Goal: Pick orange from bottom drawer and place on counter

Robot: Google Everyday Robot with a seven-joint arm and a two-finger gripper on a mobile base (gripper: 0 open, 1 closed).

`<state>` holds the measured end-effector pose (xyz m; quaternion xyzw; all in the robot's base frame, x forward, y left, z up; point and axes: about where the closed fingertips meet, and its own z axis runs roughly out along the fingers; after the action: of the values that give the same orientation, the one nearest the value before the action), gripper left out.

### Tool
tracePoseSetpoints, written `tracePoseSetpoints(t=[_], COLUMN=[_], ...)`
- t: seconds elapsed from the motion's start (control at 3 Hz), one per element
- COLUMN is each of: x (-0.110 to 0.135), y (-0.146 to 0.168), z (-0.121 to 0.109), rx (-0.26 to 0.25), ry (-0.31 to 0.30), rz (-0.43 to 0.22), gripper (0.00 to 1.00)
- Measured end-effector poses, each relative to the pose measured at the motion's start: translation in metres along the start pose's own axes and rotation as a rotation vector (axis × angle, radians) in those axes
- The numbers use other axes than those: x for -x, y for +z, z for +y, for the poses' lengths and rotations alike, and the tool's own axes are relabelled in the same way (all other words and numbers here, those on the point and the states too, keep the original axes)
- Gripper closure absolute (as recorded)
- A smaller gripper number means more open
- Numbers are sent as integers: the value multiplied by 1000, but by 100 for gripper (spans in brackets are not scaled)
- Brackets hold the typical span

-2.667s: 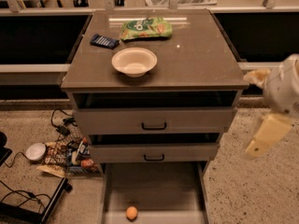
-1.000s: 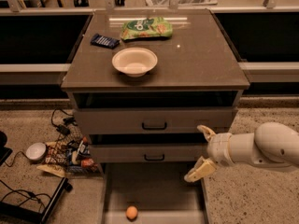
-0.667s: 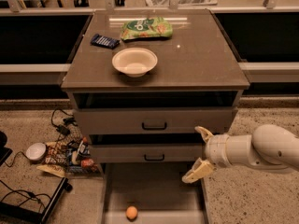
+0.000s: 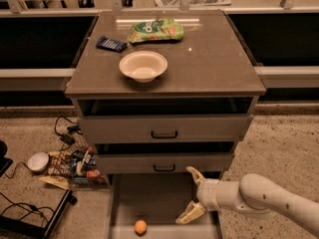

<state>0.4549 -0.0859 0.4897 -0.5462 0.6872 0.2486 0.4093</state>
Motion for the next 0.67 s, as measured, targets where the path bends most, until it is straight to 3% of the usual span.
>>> tracePoseSetpoints(t=[0.33,0.67], x=[-40,-85], y=[54,113], z=[18,42], rx=[49,111], ry=[7,74], rz=[-54,-78], gripper=[0,0])
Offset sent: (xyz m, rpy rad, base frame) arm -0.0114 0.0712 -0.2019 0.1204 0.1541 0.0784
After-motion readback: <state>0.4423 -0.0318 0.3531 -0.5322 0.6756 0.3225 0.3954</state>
